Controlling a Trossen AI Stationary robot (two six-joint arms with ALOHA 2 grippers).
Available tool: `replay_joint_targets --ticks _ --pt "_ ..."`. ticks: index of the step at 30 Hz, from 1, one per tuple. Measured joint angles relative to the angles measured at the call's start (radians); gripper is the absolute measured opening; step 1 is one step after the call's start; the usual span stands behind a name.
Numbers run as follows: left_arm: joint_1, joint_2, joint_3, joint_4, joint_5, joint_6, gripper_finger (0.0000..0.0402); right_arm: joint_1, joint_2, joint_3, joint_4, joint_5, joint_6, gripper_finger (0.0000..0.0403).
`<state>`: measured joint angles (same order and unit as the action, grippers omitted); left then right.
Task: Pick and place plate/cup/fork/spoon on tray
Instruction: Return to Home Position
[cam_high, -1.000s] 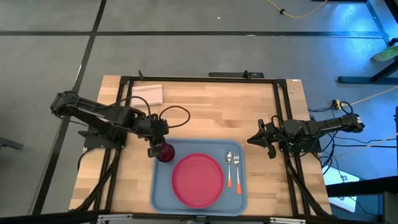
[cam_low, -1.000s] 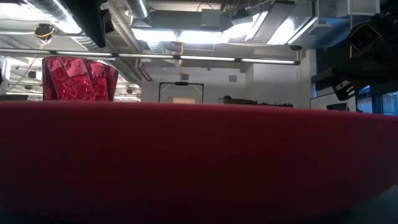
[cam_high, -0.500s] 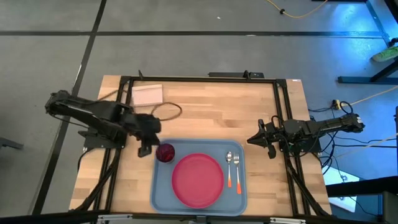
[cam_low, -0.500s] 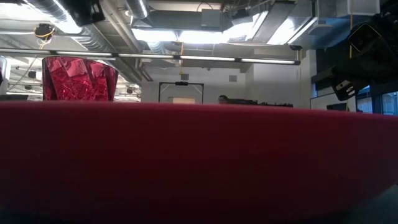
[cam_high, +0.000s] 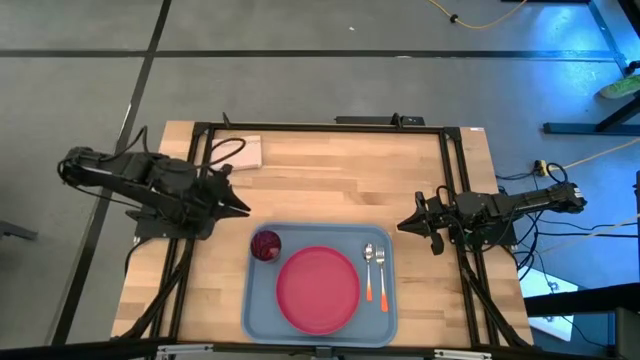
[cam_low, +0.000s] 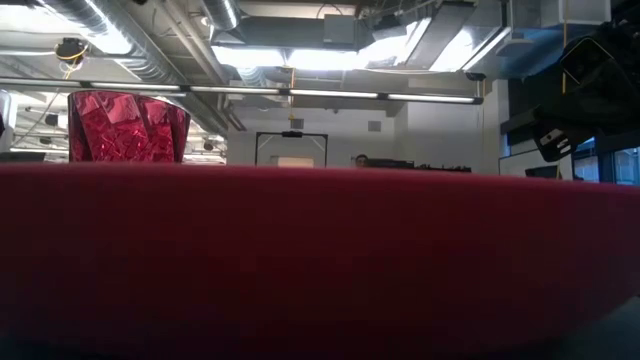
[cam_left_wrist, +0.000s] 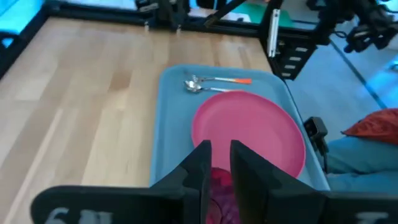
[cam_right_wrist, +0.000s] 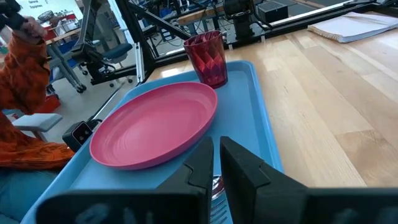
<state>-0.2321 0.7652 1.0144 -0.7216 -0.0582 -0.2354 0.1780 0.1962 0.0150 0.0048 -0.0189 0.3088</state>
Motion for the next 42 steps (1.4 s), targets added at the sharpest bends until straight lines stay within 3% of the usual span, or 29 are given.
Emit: replay_joint_targets --ticks 5,17,28,42 --pt "0.000 -0.104 -0.173 0.129 0.041 0.012 0.0053 0.000 0.000 0.000 0.000 0.000 0.000 0.0035" --pt "0.001 -0.526 -0.631 0.452 0.053 0.003 0.0053 0.000 0.000 0.000 0.000 0.000 -0.001 0.0035" --pt "0.001 -0.725 -0.725 0.468 0.026 0.080 0.0053 0.000 0.000 0.000 0.000 0.000 -0.001 0.0035" --pt "0.001 -0.762 -0.890 0.629 0.056 0.089 0.0053 0.000 0.000 0.000 0.000 0.000 0.000 0.0035"
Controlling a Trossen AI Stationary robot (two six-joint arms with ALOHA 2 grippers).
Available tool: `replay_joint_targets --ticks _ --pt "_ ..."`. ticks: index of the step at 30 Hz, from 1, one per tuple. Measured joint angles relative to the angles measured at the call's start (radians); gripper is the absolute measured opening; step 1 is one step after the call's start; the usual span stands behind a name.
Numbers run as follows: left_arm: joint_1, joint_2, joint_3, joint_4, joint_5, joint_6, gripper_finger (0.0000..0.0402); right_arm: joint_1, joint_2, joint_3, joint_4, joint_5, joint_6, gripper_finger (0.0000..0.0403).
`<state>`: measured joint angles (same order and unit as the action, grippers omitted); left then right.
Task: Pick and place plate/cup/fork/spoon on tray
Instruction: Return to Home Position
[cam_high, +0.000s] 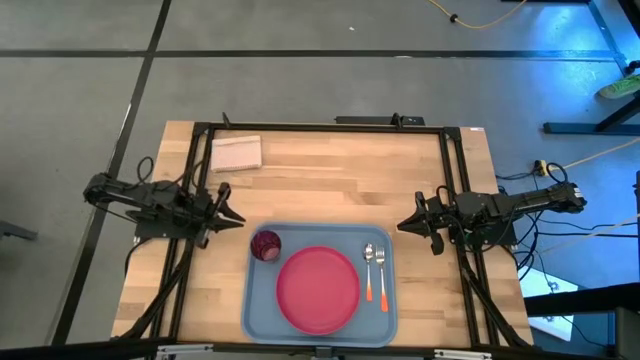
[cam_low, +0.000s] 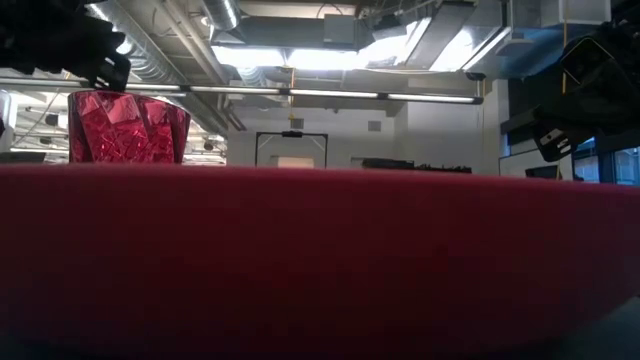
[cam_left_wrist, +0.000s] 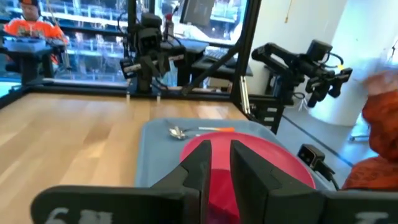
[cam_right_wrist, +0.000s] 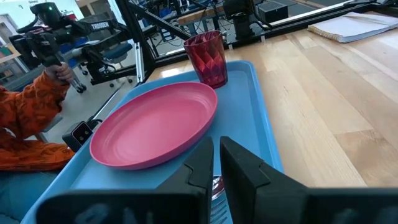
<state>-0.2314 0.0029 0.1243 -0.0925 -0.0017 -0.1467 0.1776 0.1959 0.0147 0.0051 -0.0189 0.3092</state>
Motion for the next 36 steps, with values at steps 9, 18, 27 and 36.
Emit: replay_joint_targets --ticks 9,18,27,36 --pt "0.000 0.000 -0.117 0.189 0.028 0.018 0.0053 0.000 0.000 0.000 0.000 0.000 0.000 0.0035" --pt "0.032 0.001 -0.117 0.178 0.023 0.009 0.0053 0.000 0.000 0.000 0.000 0.000 -0.001 0.0035" --pt "0.033 0.001 -0.117 0.151 -0.008 -0.008 0.0053 -0.011 -0.024 -0.008 0.096 -0.005 0.000 0.0035" --pt "0.033 0.001 -0.117 0.135 -0.034 0.023 0.0053 -0.011 -0.122 -0.008 0.085 -0.007 0.000 0.0035"
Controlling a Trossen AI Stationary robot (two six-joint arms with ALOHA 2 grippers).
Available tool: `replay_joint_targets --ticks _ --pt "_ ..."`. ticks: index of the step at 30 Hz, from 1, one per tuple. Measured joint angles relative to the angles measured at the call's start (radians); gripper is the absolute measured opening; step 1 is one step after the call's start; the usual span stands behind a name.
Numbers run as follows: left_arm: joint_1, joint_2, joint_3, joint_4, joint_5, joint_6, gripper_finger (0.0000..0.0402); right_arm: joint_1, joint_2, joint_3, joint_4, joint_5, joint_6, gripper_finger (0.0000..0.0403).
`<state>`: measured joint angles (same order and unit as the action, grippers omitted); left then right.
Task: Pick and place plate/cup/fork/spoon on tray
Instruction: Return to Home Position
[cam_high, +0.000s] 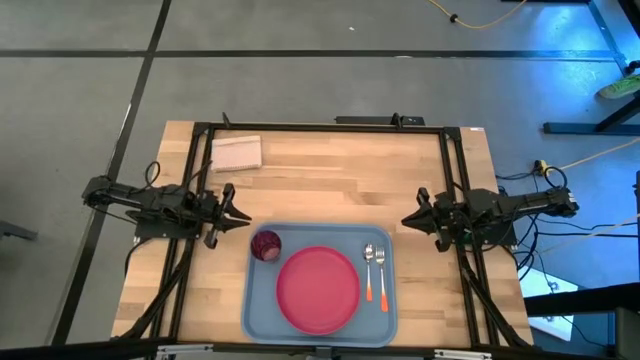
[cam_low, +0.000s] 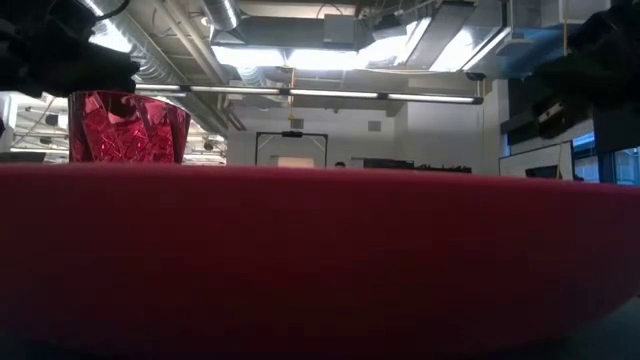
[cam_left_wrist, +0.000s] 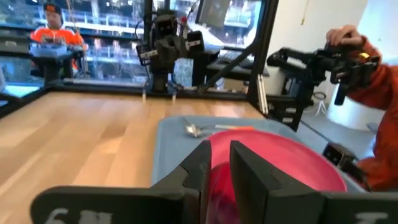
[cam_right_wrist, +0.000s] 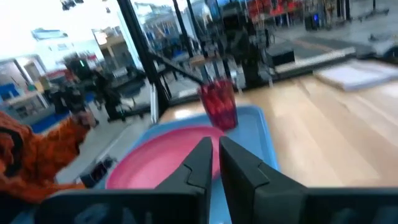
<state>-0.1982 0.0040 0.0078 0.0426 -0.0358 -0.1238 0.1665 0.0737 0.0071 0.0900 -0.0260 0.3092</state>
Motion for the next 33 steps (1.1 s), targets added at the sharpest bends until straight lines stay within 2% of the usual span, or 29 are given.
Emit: replay_joint_targets --ticks 2,12,33 --pt "0.000 0.000 0.000 -0.022 0.000 -0.001 0.0053 0.000 -0.017 0.000 -0.071 0.000 0.000 0.0035" --pt "0.000 0.002 0.000 -0.026 -0.003 0.087 0.0053 -0.001 -0.023 0.000 -0.069 0.006 -0.001 0.0035" --pt "0.000 0.002 0.000 -0.028 -0.003 0.082 0.0053 -0.001 -0.023 0.000 -0.068 0.006 -0.003 0.0035"
